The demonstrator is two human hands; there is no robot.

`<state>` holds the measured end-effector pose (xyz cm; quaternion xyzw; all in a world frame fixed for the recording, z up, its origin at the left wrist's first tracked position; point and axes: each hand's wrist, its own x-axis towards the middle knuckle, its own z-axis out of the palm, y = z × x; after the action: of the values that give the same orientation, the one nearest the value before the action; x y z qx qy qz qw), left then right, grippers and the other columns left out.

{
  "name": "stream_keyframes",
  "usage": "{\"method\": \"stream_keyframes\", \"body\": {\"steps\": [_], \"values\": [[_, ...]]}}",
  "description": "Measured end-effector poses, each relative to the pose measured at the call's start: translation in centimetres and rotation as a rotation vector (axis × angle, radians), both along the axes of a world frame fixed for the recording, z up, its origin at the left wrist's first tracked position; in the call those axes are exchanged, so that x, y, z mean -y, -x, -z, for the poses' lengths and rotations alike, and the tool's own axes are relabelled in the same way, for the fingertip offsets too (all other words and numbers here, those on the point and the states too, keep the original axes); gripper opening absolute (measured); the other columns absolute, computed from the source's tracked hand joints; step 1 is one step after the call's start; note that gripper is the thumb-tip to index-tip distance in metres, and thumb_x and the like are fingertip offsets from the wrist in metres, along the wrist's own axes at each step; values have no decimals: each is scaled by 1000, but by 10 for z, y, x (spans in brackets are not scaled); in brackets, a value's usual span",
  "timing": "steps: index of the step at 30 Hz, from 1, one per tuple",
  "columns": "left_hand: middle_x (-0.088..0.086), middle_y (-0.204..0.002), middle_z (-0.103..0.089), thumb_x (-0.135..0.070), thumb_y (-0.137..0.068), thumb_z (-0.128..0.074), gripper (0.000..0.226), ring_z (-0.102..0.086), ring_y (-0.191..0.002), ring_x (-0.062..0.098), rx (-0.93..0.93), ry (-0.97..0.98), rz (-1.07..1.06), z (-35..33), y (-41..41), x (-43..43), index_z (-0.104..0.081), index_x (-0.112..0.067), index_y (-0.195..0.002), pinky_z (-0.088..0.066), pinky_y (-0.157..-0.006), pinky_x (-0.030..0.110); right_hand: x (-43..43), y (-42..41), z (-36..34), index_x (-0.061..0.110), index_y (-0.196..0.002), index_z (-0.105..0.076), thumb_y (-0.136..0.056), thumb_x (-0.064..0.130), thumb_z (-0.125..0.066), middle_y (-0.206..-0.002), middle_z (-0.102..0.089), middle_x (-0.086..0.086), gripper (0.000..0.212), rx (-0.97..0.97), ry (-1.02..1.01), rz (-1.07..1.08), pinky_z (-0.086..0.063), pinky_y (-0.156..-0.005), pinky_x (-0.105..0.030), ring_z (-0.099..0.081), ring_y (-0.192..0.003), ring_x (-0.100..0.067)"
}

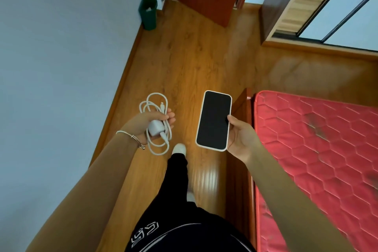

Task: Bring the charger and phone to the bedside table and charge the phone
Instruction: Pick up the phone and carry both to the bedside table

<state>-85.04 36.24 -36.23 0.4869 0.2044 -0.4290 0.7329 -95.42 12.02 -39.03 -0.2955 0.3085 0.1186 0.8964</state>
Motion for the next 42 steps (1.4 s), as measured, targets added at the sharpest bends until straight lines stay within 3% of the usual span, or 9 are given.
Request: {"method": "stream_keyframes", "body": {"steps": [17,21,25,30,35,42], "values": [[-2,-67,-72,-9,-89,-54,10,-70,-67,9,34,-5,55,-4,-248,52,-64,-8,-89,-59,-67,26,45,-218,-6,8,-110,-66,-90,22,-53,-101,-75,-11,27,2,37,77,-58,-80,-41,-70,-98,-27],[-2,-63,-70,-12,-90,-54,11,-70,-63,9,34,-14,55,1,-296,76,-64,-7,-88,-59,-66,26,68,-260,-3,7,-112,-64,-92,22,-50,-99,-75,-10,29,29,21,99,-60,-71,-37,-72,-94,-25],[-2,-62,-68,-13,-91,-53,11,-69,-62,9,23,-12,80,10,-342,110,-63,-7,-88,-59,-66,26,99,-302,2,6,-114,-62,-84,23,-56,-99,-75,-11,35,18,0,108,-60,-72,-40,-71,-94,-27],[-1,-63,-69,-13,-89,-56,10,-69,-63,10,19,-33,87,11,-408,153,-64,-6,-89,-59,-66,27,144,-361,8,6,-123,-57,-92,21,-51,-101,-74,-12,35,-46,18,136,-59,-78,-40,-71,-95,-27],[-1,-64,-70,-12,-89,-55,11,-70,-64,11,27,-45,84,7,-464,190,-63,-5,-94,-58,-71,28,183,-418,2,6,-124,-57,-81,24,-60,-109,-69,-15,47,-63,55,133,-55,-82,-45,-69,-100,-30],[0,-70,-73,-8,-90,-53,13,-70,-71,11,17,-52,128,11,-532,228,-65,-7,-89,-55,-78,30,220,-488,-2,6,-123,-55,-81,24,-60,-100,-72,-13,46,-39,42,158,-60,-71,-41,-71,-94,-29]]}}
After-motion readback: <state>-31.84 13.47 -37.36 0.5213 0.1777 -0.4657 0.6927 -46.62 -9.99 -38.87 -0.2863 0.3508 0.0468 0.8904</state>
